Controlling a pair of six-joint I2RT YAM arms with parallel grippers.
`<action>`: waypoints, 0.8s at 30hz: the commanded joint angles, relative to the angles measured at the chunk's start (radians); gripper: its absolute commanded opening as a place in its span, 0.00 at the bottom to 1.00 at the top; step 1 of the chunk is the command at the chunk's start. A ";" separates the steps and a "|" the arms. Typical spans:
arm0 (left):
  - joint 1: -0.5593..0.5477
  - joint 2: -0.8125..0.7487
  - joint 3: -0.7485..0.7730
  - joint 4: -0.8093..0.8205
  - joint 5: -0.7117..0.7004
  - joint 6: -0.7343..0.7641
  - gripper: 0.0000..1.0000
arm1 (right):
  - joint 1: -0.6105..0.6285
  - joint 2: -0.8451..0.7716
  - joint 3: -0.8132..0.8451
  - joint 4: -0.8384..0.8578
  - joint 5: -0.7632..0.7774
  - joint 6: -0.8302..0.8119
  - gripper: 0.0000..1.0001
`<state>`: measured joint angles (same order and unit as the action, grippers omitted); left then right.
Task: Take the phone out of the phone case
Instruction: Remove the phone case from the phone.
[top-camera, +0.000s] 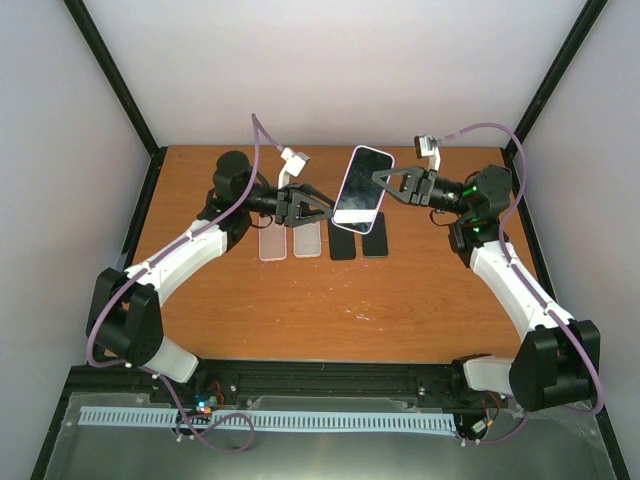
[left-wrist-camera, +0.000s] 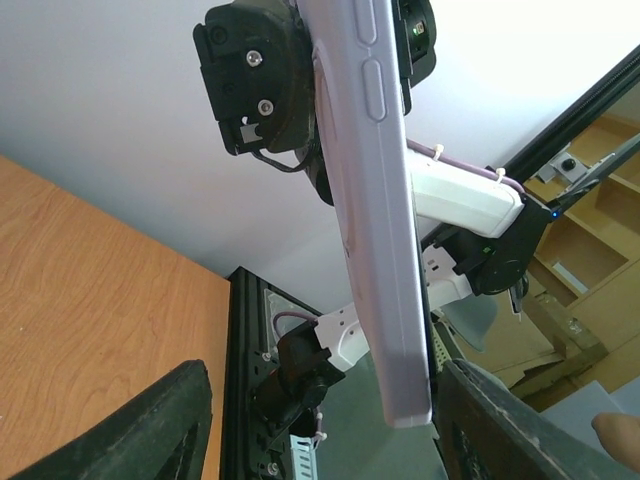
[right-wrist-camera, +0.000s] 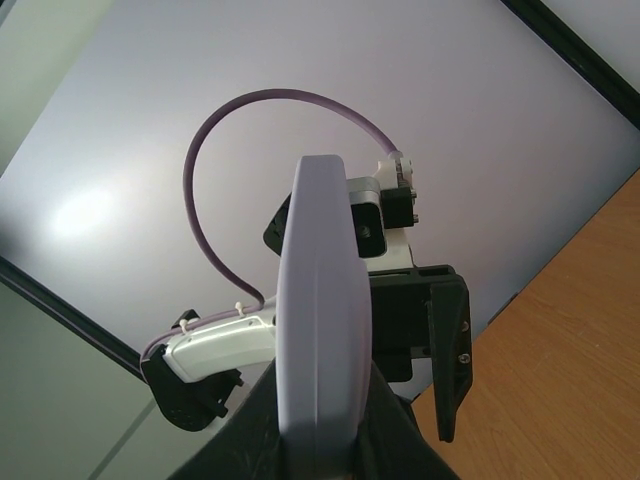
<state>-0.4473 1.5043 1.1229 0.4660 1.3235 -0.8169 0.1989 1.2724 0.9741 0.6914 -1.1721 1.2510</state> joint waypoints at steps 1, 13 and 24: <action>-0.006 0.011 0.023 -0.005 -0.016 0.036 0.63 | 0.010 -0.026 0.042 0.040 0.004 -0.012 0.03; -0.005 0.037 0.028 -0.131 -0.134 0.119 0.55 | 0.018 -0.034 0.041 0.093 -0.008 0.028 0.03; -0.001 0.067 0.042 -0.226 -0.243 0.177 0.47 | 0.036 -0.035 0.033 0.167 -0.016 0.096 0.03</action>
<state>-0.4469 1.5124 1.1416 0.3359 1.2373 -0.6891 0.1955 1.2755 0.9741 0.6994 -1.1538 1.2423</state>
